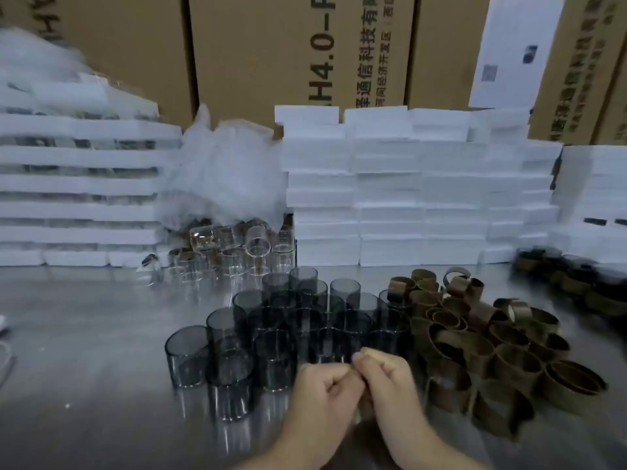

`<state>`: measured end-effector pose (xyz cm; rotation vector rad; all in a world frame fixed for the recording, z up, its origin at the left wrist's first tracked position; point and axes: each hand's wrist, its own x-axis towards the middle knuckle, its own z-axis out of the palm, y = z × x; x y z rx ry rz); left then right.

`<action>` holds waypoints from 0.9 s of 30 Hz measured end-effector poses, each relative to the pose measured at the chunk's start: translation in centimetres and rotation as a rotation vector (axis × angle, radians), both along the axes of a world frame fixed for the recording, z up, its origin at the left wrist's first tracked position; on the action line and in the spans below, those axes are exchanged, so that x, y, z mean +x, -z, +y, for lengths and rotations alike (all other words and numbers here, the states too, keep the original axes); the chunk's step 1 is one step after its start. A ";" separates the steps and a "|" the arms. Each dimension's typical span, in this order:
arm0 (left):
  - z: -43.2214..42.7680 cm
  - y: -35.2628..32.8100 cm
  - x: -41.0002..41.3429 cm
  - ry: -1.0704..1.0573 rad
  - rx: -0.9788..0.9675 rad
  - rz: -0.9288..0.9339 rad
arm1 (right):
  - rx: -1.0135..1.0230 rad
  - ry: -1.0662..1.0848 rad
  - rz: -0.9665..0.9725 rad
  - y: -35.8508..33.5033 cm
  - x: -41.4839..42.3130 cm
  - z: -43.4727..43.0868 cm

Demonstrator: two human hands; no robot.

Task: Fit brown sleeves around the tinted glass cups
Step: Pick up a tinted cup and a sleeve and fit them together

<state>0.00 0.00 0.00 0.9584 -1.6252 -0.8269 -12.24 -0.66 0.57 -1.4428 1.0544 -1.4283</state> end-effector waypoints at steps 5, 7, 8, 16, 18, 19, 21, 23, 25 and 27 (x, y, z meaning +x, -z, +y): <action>-0.1 -0.7 -0.4 -0.061 -0.007 0.022 | -0.042 -0.046 0.028 -0.7 0.1 0.1; -0.3 -0.1 -0.3 -0.082 0.014 0.024 | -0.021 -0.051 0.055 0.0 0.0 0.0; -0.4 0.1 -0.2 -0.088 0.016 0.019 | -0.026 -0.048 0.072 0.2 0.0 -0.1; -1.0 0.4 -0.2 -0.093 0.097 0.074 | -0.074 -0.041 0.260 0.5 -0.2 -0.4; -0.9 0.3 -0.2 -0.068 0.099 0.083 | -0.083 -0.083 0.427 0.7 -0.6 -0.4; -0.8 0.2 -0.2 -0.061 0.097 0.077 | -0.095 -0.100 0.496 0.8 -0.7 -0.4; -0.6 0.2 -0.2 -0.062 0.078 0.059 | -0.146 -0.105 0.565 0.7 -0.7 -0.3; -0.2 0.2 -0.2 -0.070 0.014 0.044 | -0.204 -0.081 0.555 0.7 -0.6 -0.1; 0.2 0.0 0.0 -0.106 -0.132 0.070 | -0.282 -0.046 0.493 0.5 -0.6 0.4; 0.7 -0.3 0.0 -0.154 -0.322 0.120 | -0.358 0.010 0.412 0.2 -0.5 0.8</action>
